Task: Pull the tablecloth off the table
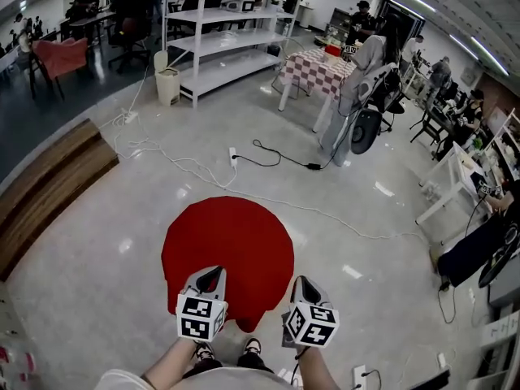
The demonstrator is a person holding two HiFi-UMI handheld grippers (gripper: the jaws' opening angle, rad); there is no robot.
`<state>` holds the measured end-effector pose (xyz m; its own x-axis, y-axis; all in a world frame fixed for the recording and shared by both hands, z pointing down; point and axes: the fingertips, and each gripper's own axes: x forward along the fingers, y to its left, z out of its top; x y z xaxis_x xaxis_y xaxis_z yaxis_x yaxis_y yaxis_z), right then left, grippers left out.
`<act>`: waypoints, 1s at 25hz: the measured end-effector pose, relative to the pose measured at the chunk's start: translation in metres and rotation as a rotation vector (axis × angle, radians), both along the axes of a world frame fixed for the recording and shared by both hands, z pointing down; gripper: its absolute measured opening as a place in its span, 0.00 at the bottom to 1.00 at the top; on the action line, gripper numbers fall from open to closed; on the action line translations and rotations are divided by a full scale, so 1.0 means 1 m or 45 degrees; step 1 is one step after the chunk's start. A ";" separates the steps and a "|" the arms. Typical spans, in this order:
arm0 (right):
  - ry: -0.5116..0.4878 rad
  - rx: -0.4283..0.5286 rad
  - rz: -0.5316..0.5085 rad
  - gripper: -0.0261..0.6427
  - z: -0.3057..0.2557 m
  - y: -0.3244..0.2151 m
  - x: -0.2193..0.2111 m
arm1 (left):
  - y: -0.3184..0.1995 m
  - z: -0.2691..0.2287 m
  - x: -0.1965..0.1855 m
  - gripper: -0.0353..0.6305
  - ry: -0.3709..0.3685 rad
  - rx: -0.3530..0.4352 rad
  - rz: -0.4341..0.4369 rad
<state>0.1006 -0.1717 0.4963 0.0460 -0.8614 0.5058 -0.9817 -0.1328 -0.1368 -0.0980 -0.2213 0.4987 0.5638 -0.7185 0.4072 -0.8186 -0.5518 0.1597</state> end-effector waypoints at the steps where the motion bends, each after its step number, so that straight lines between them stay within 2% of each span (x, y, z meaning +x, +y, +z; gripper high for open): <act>1: -0.007 -0.004 0.012 0.08 0.002 0.002 0.005 | 0.001 0.001 0.005 0.08 -0.006 -0.001 0.012; 20: -0.100 -0.060 0.162 0.08 0.032 0.052 0.067 | 0.033 0.025 0.082 0.08 -0.077 -0.078 0.195; 25: -0.121 -0.071 0.170 0.08 0.041 0.059 0.076 | 0.038 0.031 0.093 0.08 -0.100 -0.088 0.218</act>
<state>0.1762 -0.1127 0.5370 0.1077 -0.8213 0.5602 -0.9378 -0.2710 -0.2169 -0.0051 -0.1831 0.5296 0.6396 -0.5838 0.5002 -0.7254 -0.6736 0.1414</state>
